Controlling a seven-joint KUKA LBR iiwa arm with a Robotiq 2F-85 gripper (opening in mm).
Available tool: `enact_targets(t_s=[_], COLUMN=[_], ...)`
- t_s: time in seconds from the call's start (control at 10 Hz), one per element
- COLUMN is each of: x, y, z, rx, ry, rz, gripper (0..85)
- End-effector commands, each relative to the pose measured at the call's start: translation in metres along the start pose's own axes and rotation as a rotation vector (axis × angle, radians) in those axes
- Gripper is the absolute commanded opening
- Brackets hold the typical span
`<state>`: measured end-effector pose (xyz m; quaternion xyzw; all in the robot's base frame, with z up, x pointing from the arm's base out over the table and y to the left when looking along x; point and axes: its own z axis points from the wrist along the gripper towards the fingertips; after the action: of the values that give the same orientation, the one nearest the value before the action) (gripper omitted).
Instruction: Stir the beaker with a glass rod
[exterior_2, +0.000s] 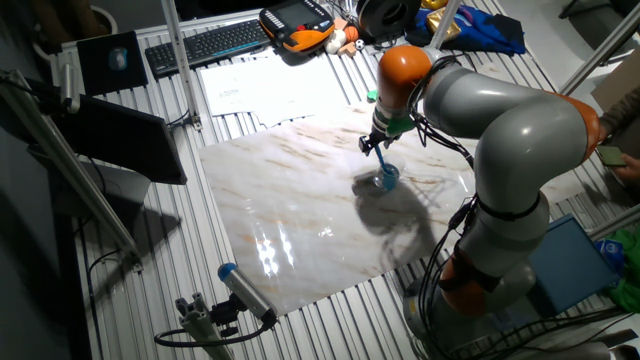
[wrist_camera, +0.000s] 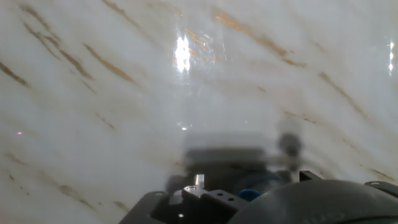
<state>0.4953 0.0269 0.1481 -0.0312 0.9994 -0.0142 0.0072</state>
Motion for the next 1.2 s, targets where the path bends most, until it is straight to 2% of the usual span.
enact_targets(t_s=[0.0, 0.3, 0.4, 0.9, 1.0, 1.1], x=[0.0000, -0.0002, -0.0002, -0.0004, -0.0003, 0.0001], y=[0.0002, -0.0003, -0.0014, -0.0034, -0.0035, -0.0036], z=[0.0000, 0.0006, 0.0014, 0.0026, 0.0023, 0.0016], rx=[-0.003, -0.001, -0.001, -0.009, -0.008, -0.007], ry=[-0.002, -0.010, -0.014, -0.021, -0.018, -0.015], rz=[-0.006, -0.009, -0.012, -0.039, -0.045, -0.058], gripper=[51.0, 51.0, 34.0, 34.0, 17.0, 17.0])
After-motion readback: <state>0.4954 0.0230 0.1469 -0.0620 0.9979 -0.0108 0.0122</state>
